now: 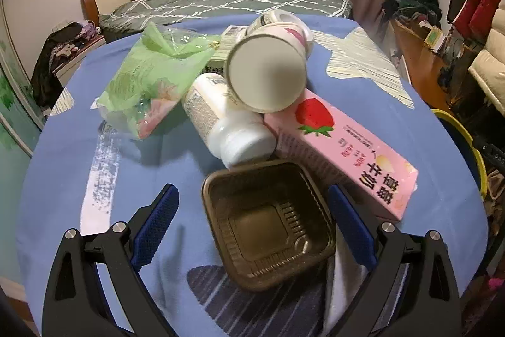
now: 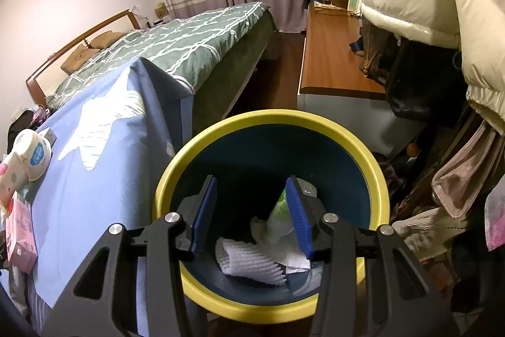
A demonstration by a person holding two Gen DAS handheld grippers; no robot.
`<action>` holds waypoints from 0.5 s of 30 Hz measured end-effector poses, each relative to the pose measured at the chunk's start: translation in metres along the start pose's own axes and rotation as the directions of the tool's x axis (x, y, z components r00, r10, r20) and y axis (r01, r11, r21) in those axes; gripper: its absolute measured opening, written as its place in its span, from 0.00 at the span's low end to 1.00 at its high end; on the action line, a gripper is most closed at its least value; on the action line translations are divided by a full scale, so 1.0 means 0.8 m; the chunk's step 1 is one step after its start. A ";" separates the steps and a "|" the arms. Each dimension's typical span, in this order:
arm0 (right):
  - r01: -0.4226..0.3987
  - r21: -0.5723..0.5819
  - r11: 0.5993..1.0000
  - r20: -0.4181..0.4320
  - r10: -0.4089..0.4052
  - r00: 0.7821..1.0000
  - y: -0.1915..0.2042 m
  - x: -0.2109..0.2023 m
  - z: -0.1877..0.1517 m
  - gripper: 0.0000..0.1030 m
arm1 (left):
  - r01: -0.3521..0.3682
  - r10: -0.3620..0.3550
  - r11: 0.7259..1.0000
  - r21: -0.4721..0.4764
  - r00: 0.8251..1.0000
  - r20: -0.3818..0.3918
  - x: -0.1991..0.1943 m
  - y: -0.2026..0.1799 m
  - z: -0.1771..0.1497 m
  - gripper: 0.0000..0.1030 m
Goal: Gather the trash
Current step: 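Grasp the brown plastic tray with the left tool and lift it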
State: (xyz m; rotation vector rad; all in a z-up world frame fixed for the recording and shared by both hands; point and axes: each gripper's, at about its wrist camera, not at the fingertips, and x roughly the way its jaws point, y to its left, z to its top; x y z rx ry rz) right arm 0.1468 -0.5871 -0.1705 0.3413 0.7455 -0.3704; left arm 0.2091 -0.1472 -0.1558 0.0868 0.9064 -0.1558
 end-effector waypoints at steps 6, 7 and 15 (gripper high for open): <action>-0.005 0.005 1.000 -0.001 0.005 1.000 -0.002 -0.001 0.000 0.42 | -0.022 0.020 0.998 -0.064 0.999 -0.025 0.000 0.035 0.003 0.91; -0.005 0.004 1.000 -0.002 0.005 1.000 -0.001 -0.001 0.000 0.42 | -0.003 -0.001 0.996 -0.086 0.999 -0.039 0.001 0.040 0.004 0.91; -0.026 -0.020 0.999 -0.014 0.026 1.000 0.009 0.000 -0.001 0.42 | 0.100 -0.100 0.995 0.009 0.995 -0.021 -0.009 0.037 0.002 0.91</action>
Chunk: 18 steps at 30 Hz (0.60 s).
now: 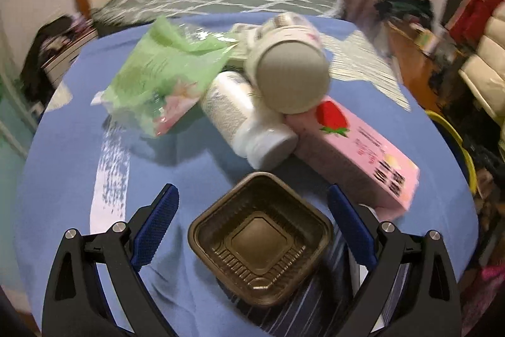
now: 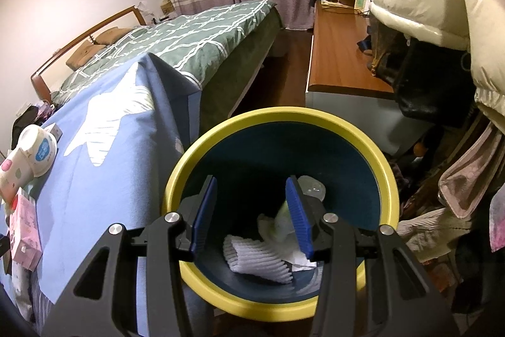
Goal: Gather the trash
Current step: 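Grasp the brown plastic tray with the left tool and lift it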
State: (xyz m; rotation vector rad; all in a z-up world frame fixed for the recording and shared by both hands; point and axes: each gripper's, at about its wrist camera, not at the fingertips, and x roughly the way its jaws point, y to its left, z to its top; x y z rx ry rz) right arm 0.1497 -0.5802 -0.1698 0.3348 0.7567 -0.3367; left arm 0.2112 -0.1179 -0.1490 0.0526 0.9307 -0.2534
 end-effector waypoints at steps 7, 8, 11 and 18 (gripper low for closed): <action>-0.006 0.000 1.000 -0.007 0.006 1.000 0.001 0.002 0.002 0.42 | 0.086 -0.083 0.981 0.176 0.996 -0.025 -0.005 -0.002 -0.002 0.94; -0.008 -0.001 1.000 -0.009 0.008 1.000 0.002 0.003 0.003 0.42 | 0.084 -0.079 0.979 0.183 0.996 -0.034 -0.003 -0.003 -0.002 0.94; -0.010 -0.008 1.000 -0.013 0.010 1.000 0.005 0.005 0.002 0.42 | 0.087 -0.077 0.977 0.194 0.995 -0.060 0.011 -0.001 -0.006 0.94; -0.022 -0.015 1.000 -0.014 0.022 1.000 0.009 0.003 0.002 0.42 | 0.071 -0.059 0.975 0.208 0.996 -0.063 0.024 0.005 -0.006 0.72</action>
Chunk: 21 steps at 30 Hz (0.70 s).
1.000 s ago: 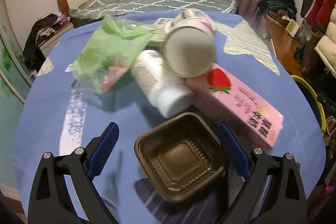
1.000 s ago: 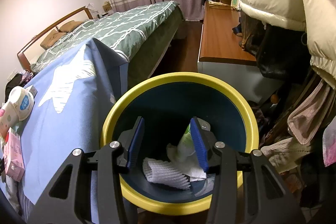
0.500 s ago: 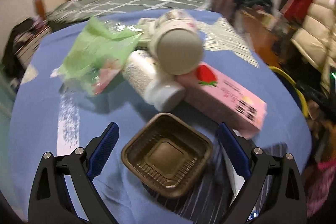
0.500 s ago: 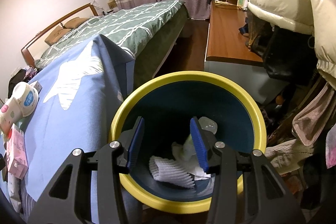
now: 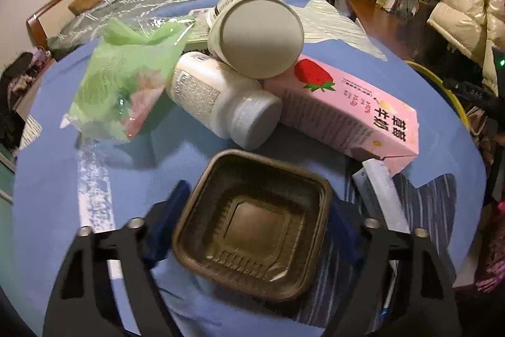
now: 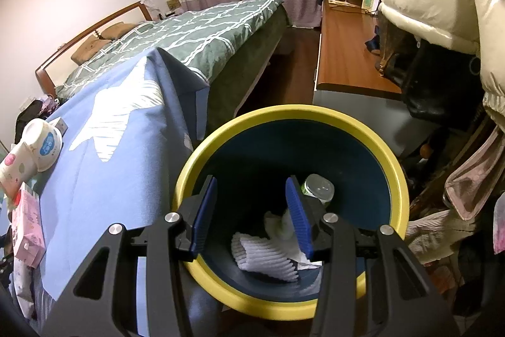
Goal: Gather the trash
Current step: 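Grasp the brown plastic tray with the left tool and lift it, then carry the brown tray over the yellow bin and open the left tool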
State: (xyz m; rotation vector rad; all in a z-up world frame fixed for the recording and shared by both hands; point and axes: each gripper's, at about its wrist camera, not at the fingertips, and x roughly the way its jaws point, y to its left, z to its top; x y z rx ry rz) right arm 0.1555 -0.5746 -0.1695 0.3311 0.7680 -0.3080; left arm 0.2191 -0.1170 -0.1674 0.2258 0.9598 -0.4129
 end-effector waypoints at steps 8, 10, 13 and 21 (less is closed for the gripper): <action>-0.012 0.014 1.000 0.021 0.012 1.000 -0.007 -0.016 -0.001 0.42 | -0.007 0.006 1.000 0.002 0.996 0.092 -0.054 -0.013 0.015 0.67; -0.013 0.020 1.000 0.031 0.013 0.999 -0.012 -0.021 -0.002 0.42 | -0.007 0.004 1.000 0.020 0.992 0.124 -0.073 -0.026 0.026 0.67; -0.013 0.033 0.999 0.047 0.011 0.999 -0.023 -0.032 -0.003 0.42 | 0.028 -0.037 0.998 0.059 0.986 0.164 -0.095 -0.058 0.050 0.67; 0.020 0.088 0.996 0.100 -0.028 0.995 -0.071 -0.067 -0.009 0.42 | 0.166 -0.202 0.964 0.206 0.965 0.169 -0.085 -0.177 0.120 0.67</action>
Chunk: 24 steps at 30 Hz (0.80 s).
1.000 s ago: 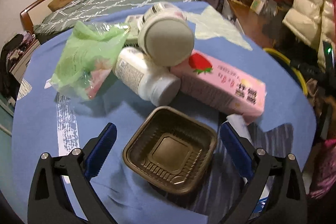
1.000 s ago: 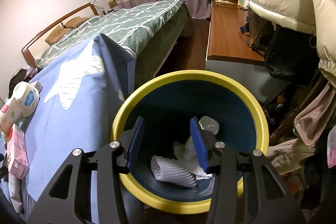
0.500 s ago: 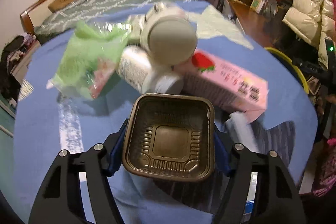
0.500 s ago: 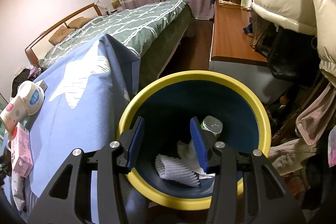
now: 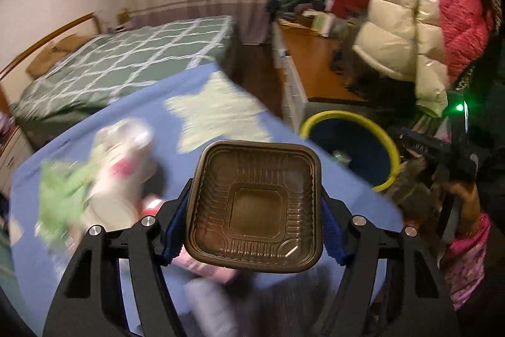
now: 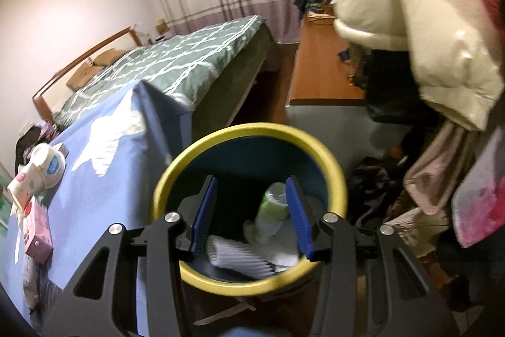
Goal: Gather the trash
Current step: 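Carry the brown tray over the yellow bin and open the left tool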
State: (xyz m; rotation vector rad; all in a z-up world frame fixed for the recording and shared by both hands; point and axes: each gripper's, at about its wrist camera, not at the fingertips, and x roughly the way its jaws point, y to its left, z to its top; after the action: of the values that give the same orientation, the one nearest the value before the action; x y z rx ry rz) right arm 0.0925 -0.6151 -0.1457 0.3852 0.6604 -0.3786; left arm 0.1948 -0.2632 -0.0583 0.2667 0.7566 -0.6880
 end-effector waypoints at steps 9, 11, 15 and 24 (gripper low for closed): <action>0.056 0.050 0.997 0.034 -0.058 0.998 -0.055 -0.019 -0.004 0.42 | 0.119 -0.116 0.991 0.054 0.991 -0.059 0.118 -0.132 0.075 0.67; 0.060 0.058 0.996 0.032 -0.062 0.998 -0.065 -0.018 -0.005 0.42 | 0.123 -0.119 0.991 0.047 0.989 -0.083 0.148 -0.154 0.083 0.68; 0.056 0.084 0.995 0.026 -0.058 0.998 -0.082 -0.018 -0.010 0.42 | 0.108 -0.102 0.992 0.058 0.989 -0.106 0.190 -0.183 0.088 0.71; 0.035 0.102 0.994 0.020 -0.038 0.999 -0.090 -0.016 -0.012 0.42 | 0.069 -0.069 0.998 0.001 0.996 -0.053 0.179 -0.178 0.091 0.89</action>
State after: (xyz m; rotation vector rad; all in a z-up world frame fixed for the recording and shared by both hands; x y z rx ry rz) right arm 0.0453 -0.6703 -0.1599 0.4661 0.6293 -0.4519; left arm 0.2147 -0.4716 -0.1056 0.2634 0.8181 -0.7499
